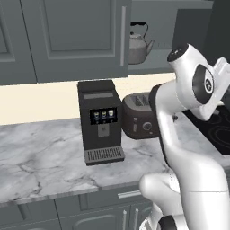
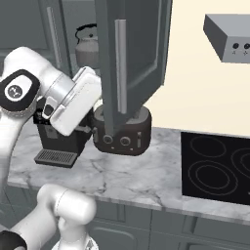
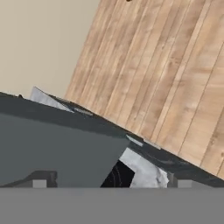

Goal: Open the cabinet, pick the kettle from the cabinet, and place it in the sink.

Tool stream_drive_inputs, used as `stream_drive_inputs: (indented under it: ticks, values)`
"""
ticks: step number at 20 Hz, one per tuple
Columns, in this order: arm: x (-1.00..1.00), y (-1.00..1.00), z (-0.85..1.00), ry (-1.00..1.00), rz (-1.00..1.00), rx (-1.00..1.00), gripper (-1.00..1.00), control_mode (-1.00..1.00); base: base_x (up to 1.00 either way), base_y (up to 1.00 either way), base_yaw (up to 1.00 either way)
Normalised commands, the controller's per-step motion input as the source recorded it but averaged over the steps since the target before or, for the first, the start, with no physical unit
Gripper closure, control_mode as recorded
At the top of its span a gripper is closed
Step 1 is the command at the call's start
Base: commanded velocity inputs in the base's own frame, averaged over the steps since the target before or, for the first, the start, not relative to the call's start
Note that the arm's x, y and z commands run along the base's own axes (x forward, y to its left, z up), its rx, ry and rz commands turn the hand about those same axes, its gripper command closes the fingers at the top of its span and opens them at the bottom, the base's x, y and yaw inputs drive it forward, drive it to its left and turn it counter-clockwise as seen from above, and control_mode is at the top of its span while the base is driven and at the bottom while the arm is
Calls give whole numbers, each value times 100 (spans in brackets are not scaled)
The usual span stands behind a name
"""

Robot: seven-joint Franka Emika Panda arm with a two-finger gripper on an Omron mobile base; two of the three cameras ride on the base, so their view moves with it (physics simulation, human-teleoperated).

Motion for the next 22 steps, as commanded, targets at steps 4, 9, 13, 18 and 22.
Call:
stream_drive_inputs:
  ticks: [4, 9, 13, 18, 22]
  values:
    - [-27, -55, 0, 15, -15, 0, -100, -100, 0, 0, 0]
    - [-14, -47, 0, 23, -7, 0, -100, -100, 0, 0, 0]
    - [-6, -43, 0, 19, 0, 0, -100, -100, 0, 0, 0]
    - [-1, -12, -1, 9, 19, 0, -100, -100, 0, 0, 0]
    - [0, 45, -1, 13, 34, -2, -100, -100, 0, 0, 0]
